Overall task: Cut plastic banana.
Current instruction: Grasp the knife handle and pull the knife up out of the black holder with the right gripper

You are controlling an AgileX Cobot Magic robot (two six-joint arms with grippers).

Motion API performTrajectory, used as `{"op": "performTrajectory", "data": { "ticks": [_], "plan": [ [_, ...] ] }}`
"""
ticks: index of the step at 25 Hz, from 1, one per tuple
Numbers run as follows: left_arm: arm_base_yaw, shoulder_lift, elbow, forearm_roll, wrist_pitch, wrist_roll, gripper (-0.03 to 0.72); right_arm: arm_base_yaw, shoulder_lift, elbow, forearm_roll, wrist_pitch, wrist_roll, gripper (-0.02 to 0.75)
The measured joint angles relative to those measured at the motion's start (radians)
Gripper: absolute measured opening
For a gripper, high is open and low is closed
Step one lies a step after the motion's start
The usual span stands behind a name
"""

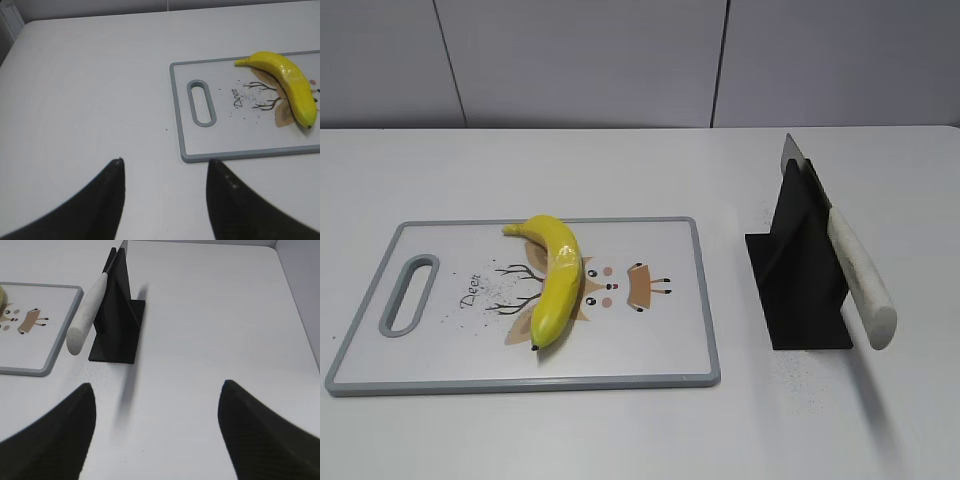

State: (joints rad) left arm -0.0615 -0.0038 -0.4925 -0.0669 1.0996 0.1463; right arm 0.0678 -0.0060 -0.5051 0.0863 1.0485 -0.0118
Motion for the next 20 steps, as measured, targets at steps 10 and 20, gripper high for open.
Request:
{"op": "performTrajectory", "data": {
  "ticks": [10,20],
  "plan": [
    [0.0,0.0,0.0,0.0,0.0,0.0,0.497,0.0,0.103,-0.056,-0.014,-0.059,0.012,0.574],
    [0.0,0.0,0.0,0.0,0.0,0.0,0.48,0.0,0.648,-0.216,-0.013,-0.118,0.02,0.574]
  ]
}}
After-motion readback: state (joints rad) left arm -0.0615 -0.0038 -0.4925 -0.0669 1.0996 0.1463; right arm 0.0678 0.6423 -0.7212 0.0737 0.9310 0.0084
